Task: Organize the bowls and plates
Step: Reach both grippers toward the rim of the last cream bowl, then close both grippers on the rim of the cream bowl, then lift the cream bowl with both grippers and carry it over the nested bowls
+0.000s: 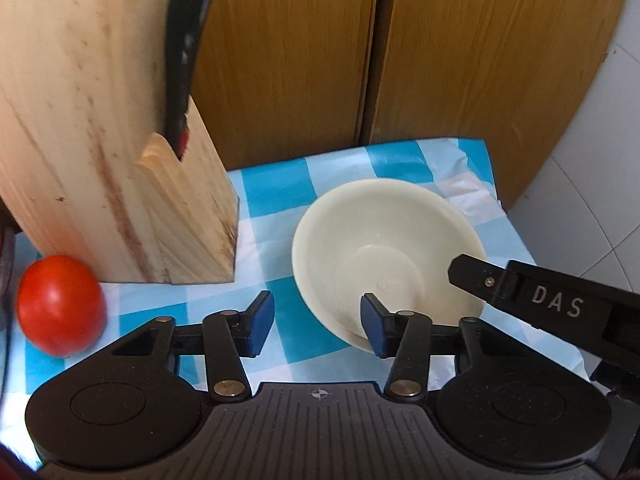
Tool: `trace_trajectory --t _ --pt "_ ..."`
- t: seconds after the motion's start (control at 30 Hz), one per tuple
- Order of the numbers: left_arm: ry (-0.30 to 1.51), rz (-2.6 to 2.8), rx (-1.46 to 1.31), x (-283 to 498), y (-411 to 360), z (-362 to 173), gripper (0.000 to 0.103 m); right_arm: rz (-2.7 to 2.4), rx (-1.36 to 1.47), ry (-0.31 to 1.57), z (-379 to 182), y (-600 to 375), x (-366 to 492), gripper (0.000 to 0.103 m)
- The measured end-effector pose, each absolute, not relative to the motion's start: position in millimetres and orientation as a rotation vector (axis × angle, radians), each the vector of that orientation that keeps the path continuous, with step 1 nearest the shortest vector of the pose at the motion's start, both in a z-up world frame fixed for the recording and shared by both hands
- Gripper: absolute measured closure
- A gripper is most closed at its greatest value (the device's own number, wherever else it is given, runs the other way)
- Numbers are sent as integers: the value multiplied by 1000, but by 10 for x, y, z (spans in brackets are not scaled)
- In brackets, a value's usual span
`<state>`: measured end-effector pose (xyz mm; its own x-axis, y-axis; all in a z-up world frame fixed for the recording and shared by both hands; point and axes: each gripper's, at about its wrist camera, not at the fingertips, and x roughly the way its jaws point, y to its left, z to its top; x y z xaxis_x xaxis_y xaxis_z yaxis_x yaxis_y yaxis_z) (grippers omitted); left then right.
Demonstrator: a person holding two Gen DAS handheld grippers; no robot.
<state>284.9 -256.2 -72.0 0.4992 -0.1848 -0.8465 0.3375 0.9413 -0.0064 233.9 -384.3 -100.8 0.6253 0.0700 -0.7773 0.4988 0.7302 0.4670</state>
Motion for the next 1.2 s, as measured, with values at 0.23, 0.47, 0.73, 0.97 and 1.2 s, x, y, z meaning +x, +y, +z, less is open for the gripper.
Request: trace_trajectory --t 0.23,0.47,0.73,0.97,1.2 --pt "1008 -333 197 2875 -2596 -792 73 -236 762 900 -1073 -3835 2375 94" --pt "992 -339 204 2761 -2544 -723 74 -224 742 897 -937 -3773 2305 94" --pt "946 -331 205 2541 -2403 -471 73 -200 717 869 -636 -3593 2144 94" --pt "888 -336 205 2259 -2225 -132 73 -178 703 825 -271 -3428 1917 93" --pt "831 -343 208 1958 -2091 145 70 -162 658 779 73 -3256 1671 93"
